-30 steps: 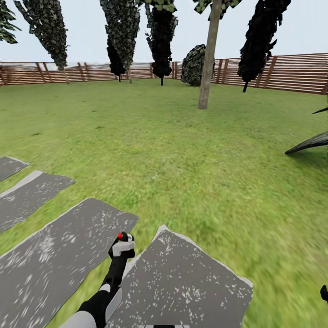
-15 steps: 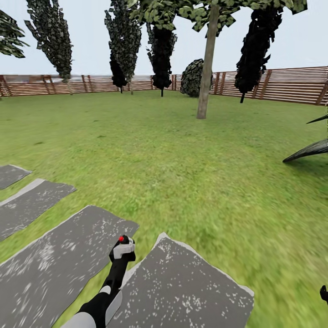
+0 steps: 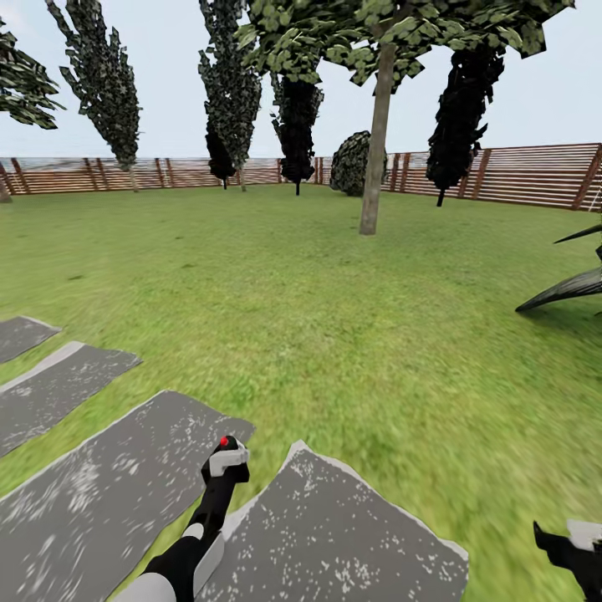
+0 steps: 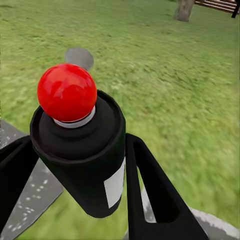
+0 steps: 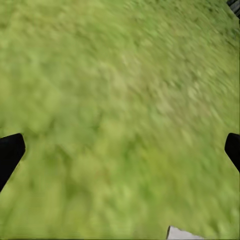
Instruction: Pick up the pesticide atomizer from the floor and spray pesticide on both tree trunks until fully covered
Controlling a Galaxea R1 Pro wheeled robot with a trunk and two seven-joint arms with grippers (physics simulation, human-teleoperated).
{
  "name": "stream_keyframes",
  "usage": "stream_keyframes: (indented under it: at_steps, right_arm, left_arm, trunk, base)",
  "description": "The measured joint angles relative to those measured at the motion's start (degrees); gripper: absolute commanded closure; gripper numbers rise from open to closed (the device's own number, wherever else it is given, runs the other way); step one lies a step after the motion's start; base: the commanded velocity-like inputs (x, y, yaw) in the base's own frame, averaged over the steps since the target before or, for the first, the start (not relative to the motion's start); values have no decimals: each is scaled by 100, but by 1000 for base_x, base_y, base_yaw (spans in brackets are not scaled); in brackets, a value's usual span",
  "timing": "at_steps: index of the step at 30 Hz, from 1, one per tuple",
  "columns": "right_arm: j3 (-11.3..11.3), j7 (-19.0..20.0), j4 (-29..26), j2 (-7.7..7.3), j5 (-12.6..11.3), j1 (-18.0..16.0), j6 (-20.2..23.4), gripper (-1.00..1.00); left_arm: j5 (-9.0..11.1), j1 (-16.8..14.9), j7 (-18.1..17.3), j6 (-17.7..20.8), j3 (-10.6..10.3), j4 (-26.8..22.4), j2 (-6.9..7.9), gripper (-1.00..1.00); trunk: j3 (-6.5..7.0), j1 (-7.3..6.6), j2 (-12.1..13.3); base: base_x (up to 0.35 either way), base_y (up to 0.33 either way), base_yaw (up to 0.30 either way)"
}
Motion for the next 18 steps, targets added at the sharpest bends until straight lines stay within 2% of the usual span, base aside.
stream_keyframes:
  at_steps: [3,5,7,9,16,18]
  right_arm:
    - [1,284,0,5,-5,0,1,-100]
    - [-12,1041,0,2,-8,0,-1,-100]
    - [-17,1467,-1,2,-9,0,-1,-100]
    - [-18,1725,-1,4,-11,0,0,-100]
    - [-12,2088,0,7,-12,0,3,-100]
    - [-11,2306,0,7,-11,0,3,-100]
  left_arm:
    - [0,0,-2,0,2,0,0,100]
    - [-1,0,-6,0,-3,1,0,100]
    - [0,0,-6,0,-1,1,-1,100]
    - [-1,0,-7,0,-4,1,-1,100]
    - [0,0,-8,0,-6,1,-3,100]
    - [0,0,-8,0,-5,1,1,100]
  trunk:
    - [54,-66,120]
    - [90,-110,200]
    - [126,-154,281]
    - [162,-198,361]
    - [287,-351,642]
    - [323,-395,722]
  base:
    - [0,0,0]
    - [0,0,0]
    - [0,0,0]
    - [0,0,0]
    - [0,0,0]
    - [0,0,0]
